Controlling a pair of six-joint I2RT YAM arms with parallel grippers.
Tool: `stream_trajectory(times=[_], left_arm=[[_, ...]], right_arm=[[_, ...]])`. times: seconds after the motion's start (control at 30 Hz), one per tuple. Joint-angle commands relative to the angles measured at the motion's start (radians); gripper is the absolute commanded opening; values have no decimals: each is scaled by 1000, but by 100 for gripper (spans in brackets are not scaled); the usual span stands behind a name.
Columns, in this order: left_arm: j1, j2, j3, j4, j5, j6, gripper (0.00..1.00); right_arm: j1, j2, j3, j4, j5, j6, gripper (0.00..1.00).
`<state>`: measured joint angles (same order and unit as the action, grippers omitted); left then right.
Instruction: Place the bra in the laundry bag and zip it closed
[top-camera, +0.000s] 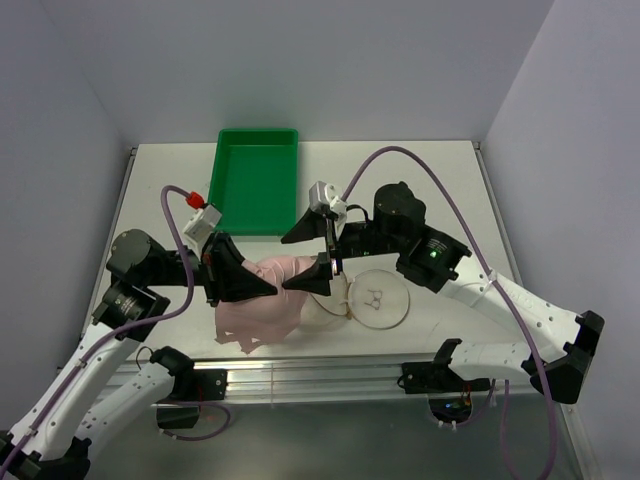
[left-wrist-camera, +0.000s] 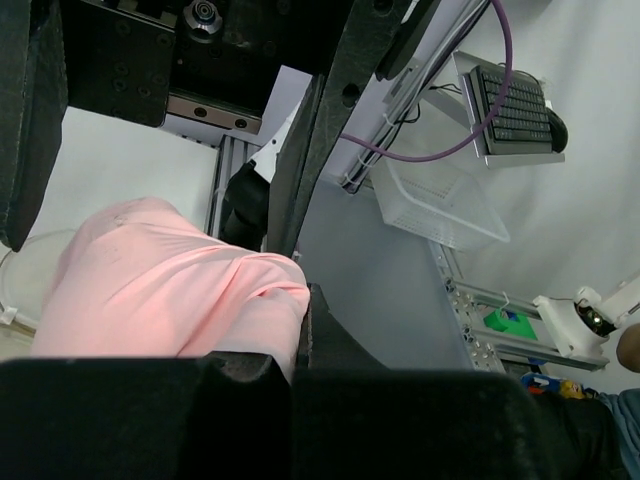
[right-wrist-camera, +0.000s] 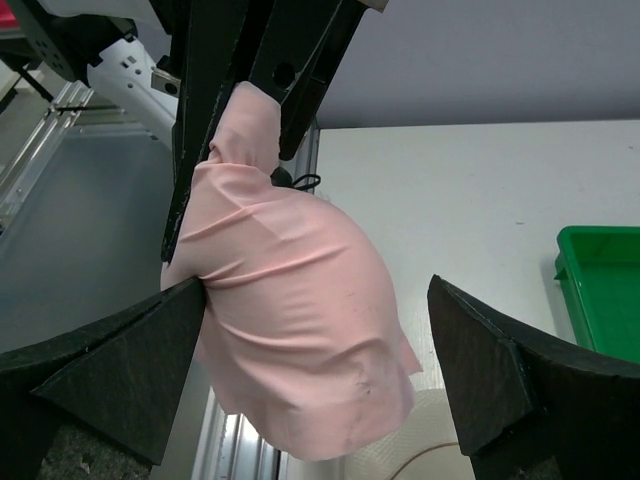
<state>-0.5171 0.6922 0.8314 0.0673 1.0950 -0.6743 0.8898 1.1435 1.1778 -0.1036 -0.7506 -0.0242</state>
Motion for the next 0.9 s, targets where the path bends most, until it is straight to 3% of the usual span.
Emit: stream_trajectory(times=[0.0, 0.27, 0.5, 0.6, 0.7, 0.77, 0.8, 0.83, 0.87], left_arm=[[-6, 0, 70, -17, -17, 84, 0], [-6, -6, 94, -142, -55, 194, 0], [-8, -13, 94, -164, -41, 226, 0], [-8, -25, 90, -152, -35, 225, 0], [-9, -31, 90, -162, -37, 231, 0], [-8, -34, 90, -181, -41, 239, 0], [-8, -36, 87, -184, -44, 240, 0], [-8, -40, 86, -185, -49, 239, 0], [-8, -45, 83, -187, -53, 239, 0]], right_arm=[[14, 4, 5, -18, -42, -16, 100], [14, -63, -89, 39, -191, 52, 100], [18, -67, -98, 50, -162, 89, 100], [20, -57, -116, 96, -128, 113, 94], [23, -50, -118, 128, -116, 141, 83], [24, -54, -116, 134, -95, 145, 69], [23, -57, -116, 140, -69, 151, 60], [24, -63, -115, 142, -55, 153, 41], [23, -67, -115, 142, -46, 155, 33]])
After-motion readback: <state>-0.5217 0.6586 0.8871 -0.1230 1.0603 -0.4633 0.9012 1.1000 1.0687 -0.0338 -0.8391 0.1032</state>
